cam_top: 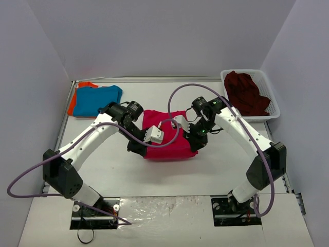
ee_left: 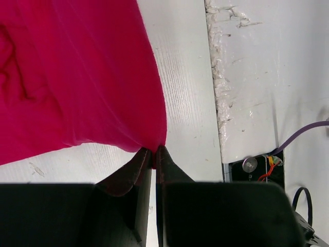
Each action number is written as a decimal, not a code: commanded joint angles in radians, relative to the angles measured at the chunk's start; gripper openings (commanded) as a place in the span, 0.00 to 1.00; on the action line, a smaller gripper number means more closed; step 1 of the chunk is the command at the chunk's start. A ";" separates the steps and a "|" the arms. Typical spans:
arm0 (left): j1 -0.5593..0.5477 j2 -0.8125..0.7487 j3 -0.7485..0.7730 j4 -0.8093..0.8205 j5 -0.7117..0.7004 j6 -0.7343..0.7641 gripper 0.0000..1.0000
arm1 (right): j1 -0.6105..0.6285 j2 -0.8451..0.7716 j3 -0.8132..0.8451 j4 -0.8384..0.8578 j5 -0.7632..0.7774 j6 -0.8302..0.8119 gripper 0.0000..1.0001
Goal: Fold and stack the t-shirts
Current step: Fold the long partially folded tshirt into a neat square
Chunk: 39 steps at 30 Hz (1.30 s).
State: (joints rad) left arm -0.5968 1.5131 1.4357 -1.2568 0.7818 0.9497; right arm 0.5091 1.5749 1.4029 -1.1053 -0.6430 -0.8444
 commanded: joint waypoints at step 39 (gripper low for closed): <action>0.196 0.383 0.434 0.100 -0.188 -0.028 0.02 | -0.168 0.647 0.764 -0.077 0.138 -0.156 0.00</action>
State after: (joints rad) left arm -0.4282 1.8900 1.8126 -1.1374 0.6010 0.8902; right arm 0.3649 2.1838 2.1059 -1.1324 -0.5327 -0.9676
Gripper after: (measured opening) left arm 0.043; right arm 0.020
